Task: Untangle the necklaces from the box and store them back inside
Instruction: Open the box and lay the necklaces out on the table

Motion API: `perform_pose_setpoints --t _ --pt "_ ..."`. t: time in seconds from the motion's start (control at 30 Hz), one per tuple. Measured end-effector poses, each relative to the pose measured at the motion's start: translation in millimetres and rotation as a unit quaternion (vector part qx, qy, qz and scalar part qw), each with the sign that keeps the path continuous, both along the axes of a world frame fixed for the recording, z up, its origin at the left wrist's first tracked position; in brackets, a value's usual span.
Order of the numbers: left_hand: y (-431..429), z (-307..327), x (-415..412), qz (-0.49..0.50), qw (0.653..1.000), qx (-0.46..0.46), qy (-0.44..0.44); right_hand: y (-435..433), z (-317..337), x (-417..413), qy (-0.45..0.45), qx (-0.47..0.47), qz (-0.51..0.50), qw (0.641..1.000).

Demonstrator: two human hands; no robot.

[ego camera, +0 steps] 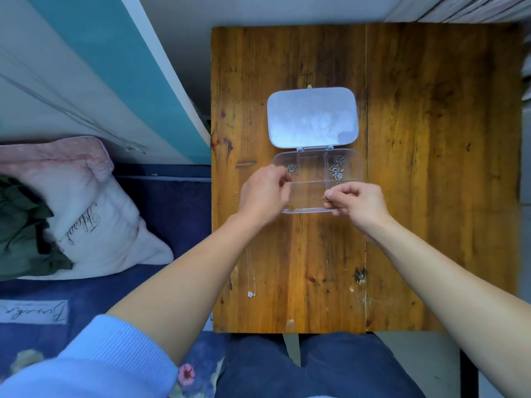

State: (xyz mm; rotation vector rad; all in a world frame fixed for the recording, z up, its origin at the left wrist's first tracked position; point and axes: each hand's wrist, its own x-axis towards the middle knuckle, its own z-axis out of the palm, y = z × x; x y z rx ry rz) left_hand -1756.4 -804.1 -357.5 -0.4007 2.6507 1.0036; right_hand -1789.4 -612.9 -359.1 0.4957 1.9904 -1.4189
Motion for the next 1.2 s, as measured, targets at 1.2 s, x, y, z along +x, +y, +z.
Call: perform_pose_setpoints --t 1.2 --pt "-51 51 38 0.089 0.929 0.301 -0.197 22 36 79 -0.113 -0.056 -0.199 0.972"
